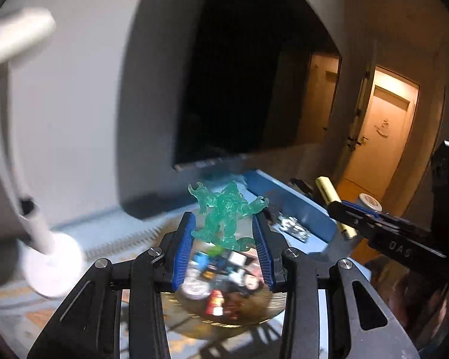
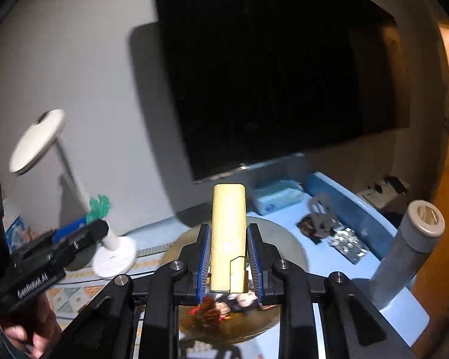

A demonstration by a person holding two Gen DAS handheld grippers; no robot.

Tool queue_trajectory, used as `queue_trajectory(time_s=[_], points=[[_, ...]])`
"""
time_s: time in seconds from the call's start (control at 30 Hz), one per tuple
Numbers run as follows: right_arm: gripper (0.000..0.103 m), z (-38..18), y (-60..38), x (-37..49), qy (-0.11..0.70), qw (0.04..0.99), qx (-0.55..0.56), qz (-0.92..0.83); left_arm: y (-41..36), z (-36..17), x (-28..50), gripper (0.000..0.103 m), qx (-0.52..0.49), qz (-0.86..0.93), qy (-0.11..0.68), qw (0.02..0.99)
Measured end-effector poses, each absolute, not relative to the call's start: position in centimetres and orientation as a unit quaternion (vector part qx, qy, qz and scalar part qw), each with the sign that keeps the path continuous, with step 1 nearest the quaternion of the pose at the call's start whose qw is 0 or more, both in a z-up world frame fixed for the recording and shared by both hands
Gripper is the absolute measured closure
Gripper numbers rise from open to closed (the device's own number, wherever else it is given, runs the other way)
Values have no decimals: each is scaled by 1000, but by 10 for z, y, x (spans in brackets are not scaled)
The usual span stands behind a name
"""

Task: Organize rigid objects
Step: 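Carry both held objects over the glass bowl and open both grippers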

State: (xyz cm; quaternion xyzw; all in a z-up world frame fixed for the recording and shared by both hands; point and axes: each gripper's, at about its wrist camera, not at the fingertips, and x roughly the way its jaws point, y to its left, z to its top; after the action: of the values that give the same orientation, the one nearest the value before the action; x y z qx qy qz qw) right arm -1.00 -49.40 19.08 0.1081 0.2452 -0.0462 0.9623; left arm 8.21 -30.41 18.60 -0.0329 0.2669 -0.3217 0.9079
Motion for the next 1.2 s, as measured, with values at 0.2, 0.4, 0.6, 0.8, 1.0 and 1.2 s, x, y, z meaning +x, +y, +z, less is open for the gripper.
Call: queue_trajectory(time_s=[0.2,0.4,0.6,0.8,1.0,1.2], points=[[80,151,-528,19,292,945,130,-73,-339,148,108,67,-26,-324,308,894],[80,116,-545,43,330,929,148,-75,-365,119,130,67,-23,-321,346,881],[80,90,-558,61,354,918,162,-77,-384,101,126,67,4,-327,358,875],[80,81,-556,68,368,913,160,-76,-392,97,124,66,13,-328,362,872],[76,73,-561,74,374,906,184,-74,-384,90,132,33,-15,-303,370,878],[73,77,-565,64,373,903,200,-67,-356,104,121,33,-13,-301,354,885]])
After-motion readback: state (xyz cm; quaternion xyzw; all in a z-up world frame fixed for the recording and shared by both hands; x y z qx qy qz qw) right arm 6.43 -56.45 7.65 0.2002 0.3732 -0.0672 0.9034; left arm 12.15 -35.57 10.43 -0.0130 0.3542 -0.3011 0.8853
